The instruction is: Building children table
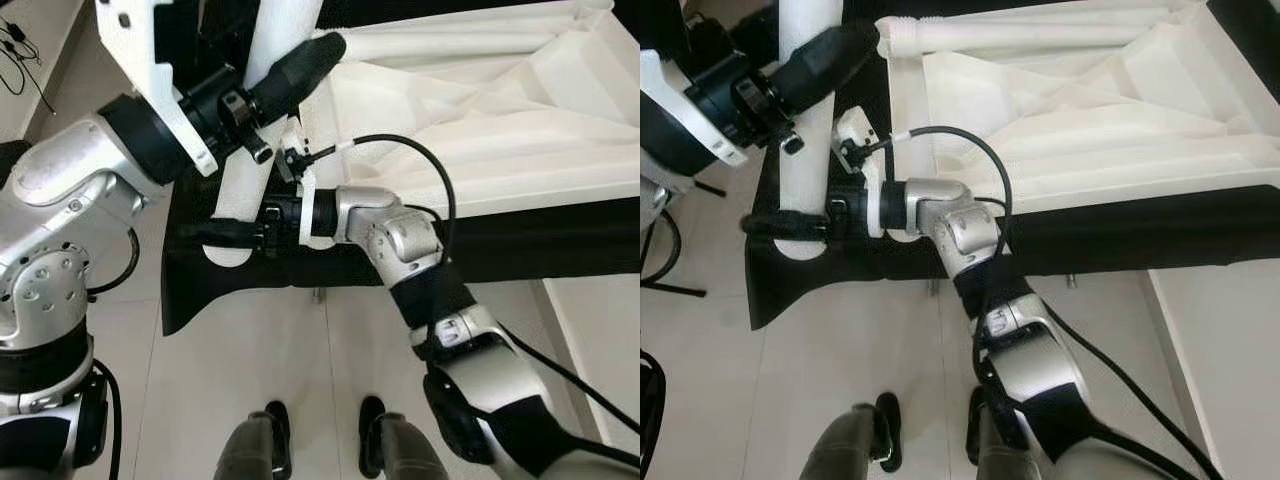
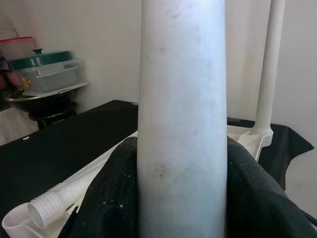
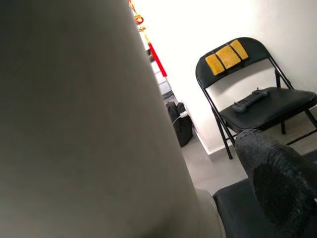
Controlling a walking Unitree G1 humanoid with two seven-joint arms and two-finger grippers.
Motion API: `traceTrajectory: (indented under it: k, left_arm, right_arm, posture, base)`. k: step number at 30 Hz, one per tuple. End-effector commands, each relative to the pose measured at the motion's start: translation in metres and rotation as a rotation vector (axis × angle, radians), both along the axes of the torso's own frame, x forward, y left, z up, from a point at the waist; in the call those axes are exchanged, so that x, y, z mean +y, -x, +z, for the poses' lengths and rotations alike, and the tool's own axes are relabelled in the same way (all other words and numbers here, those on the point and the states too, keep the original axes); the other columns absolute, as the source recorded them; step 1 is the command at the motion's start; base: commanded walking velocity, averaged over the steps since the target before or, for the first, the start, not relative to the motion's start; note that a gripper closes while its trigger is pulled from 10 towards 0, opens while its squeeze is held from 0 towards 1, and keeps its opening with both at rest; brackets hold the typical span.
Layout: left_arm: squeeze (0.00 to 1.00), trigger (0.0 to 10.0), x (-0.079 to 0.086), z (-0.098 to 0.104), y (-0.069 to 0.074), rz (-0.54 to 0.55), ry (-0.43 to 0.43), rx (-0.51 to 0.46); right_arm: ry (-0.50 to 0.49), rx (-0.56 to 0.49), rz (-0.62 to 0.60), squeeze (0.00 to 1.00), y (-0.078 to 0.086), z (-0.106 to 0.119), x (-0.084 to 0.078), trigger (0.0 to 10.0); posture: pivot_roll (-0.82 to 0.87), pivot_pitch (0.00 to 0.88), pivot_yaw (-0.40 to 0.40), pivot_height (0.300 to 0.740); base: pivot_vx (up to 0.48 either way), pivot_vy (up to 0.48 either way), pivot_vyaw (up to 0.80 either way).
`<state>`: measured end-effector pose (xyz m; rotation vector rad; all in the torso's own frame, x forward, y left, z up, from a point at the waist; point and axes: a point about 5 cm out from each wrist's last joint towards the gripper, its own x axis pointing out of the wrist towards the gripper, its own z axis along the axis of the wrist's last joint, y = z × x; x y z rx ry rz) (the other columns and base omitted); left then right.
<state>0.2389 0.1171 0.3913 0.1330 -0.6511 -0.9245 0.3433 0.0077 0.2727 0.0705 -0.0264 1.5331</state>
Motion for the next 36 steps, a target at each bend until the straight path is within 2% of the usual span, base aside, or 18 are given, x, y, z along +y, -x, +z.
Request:
traceTrajectory:
  k: [1, 8, 9, 12, 20, 21, 23, 24, 32, 33, 36]
  left_arm:
    - [0.00, 0.0, -0.022, -0.010, 0.009, -0.171, -0.053, 0.015]
    - [0.00, 0.0, -0.017, -0.013, 0.003, -0.183, -0.038, 0.033]
    - [0.00, 0.0, -0.015, -0.012, 0.000, -0.169, -0.026, 0.034]
    - [0.00, 0.0, -0.010, -0.011, -0.001, -0.152, -0.010, 0.027]
    - [0.00, 0.0, -0.003, -0.009, -0.003, -0.138, 0.002, 0.020]
    - [0.00, 0.0, -0.002, -0.007, -0.006, -0.134, 0.005, 0.017]
    - [0.00, 0.0, -0.002, -0.007, -0.006, -0.134, 0.005, 0.017]
    - [0.00, 0.0, -0.002, -0.006, -0.006, -0.131, 0.008, 0.014]
    - [0.00, 0.0, 0.000, 0.005, 0.002, -0.129, 0.016, -0.013]
    - [0.00, 0.0, 0.006, 0.008, 0.013, -0.132, 0.016, -0.032]
    - [0.00, 0.0, 0.007, 0.008, 0.016, -0.134, 0.016, -0.038]
  right_arm:
    - [-0.008, -0.030, 0.045, 0.00, 0.009, 0.009, 0.024, 10.0]
    - [-0.099, -0.068, 0.081, 0.00, 0.011, 0.021, 0.020, 10.0]
    - [-0.142, -0.066, 0.112, 0.00, 0.015, 0.028, 0.019, 10.0]
    - [-0.188, -0.072, 0.167, 0.00, 0.022, 0.034, 0.017, 10.0]
    - [-0.207, -0.085, 0.218, 0.00, 0.029, 0.036, 0.017, 10.0]
    - [-0.209, -0.106, 0.244, 0.00, 0.033, 0.037, 0.018, 8.2]
    - [-0.209, -0.106, 0.244, 0.00, 0.033, 0.037, 0.018, 8.2]
    - [-0.209, -0.111, 0.255, 0.00, 0.034, 0.037, 0.018, 0.0]
    - [-0.176, -0.141, 0.305, 0.00, 0.042, 0.036, 0.020, 0.0]
    - [-0.148, -0.155, 0.296, 0.00, 0.042, 0.034, 0.021, 0.0]
    - [-0.141, -0.158, 0.293, 0.00, 0.042, 0.033, 0.021, 0.0]
  posture:
    - [0.07, 0.292, 0.060, 0.740]
    - [0.08, 0.289, 0.063, 0.740]
    - [0.07, 0.290, 0.064, 0.740]
    - [0.07, 0.290, 0.067, 0.740]
    - [0.08, 0.285, 0.068, 0.740]
    - [0.08, 0.283, 0.066, 0.740]
    - [0.08, 0.283, 0.066, 0.740]
    - [0.08, 0.281, 0.067, 0.740]
    - [0.08, 0.282, 0.066, 0.740]
    - [0.08, 0.284, 0.068, 0.740]
    - [0.08, 0.284, 0.068, 0.740]
  base:
    - [0.000, 0.000, 0.00]
    - [0.000, 0.000, 0.00]
    - [0.000, 0.000, 0.00]
    - [0.000, 0.000, 0.00]
    - [0.000, 0.000, 0.00]
    - [0.000, 0.000, 0.00]
    - [0.000, 0.000, 0.00]
    - [0.000, 0.000, 0.00]
    - [0.000, 0.000, 0.00]
    - [0.000, 0.000, 0.00]
    - [0.000, 0.000, 0.00]
